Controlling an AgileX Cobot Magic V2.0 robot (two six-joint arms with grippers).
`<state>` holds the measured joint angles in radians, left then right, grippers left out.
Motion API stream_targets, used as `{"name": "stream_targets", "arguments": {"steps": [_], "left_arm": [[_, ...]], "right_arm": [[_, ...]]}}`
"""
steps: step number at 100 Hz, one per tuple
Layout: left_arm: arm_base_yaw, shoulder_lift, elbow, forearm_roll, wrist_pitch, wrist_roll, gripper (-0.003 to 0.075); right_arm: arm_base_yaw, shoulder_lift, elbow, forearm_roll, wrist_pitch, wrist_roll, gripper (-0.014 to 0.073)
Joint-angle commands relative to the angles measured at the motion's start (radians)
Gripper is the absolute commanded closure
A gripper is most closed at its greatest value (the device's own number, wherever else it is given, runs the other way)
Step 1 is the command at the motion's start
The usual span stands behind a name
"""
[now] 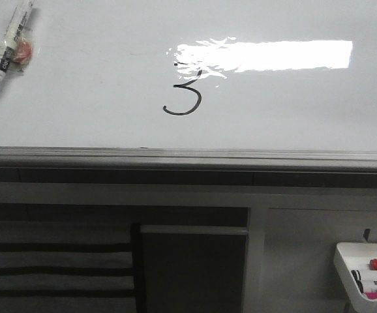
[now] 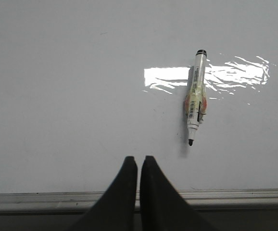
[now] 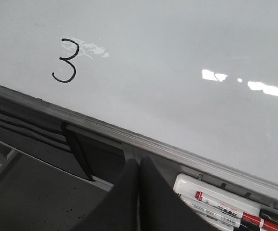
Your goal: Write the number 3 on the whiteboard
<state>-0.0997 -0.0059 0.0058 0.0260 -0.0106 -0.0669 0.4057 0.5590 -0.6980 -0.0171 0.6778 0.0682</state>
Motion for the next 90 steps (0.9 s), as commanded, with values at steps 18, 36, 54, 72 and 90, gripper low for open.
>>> {"name": "stream_targets", "arguments": {"steps": [18, 36, 54, 72, 90], "left_arm": [[0.003, -0.032, 0.002, -0.009, -0.082, -0.008, 0.0739], [0.003, -0.032, 0.002, -0.009, -0.082, -0.008, 0.0739], [0.003, -0.032, 0.002, -0.009, -0.082, -0.008, 0.0739], [0.003, -0.032, 0.002, -0.009, -0.082, -0.008, 0.0739], [0.003, -0.032, 0.002, -0.009, -0.082, -0.008, 0.0739]], "right_arm": [[-0.006, -0.015, -0.017, -0.018, -0.077, -0.004, 0.0673], [-0.157, -0.137, 0.133, -0.024, -0.193, -0.006, 0.0673], [-0.306, -0.358, 0.420, -0.008, -0.477, -0.006, 0.0673], [-0.359, -0.525, 0.640, 0.032, -0.649, 0.000, 0.0673], [-0.363, -0.590, 0.741, 0.038, -0.708, 0.000, 0.0673]]}}
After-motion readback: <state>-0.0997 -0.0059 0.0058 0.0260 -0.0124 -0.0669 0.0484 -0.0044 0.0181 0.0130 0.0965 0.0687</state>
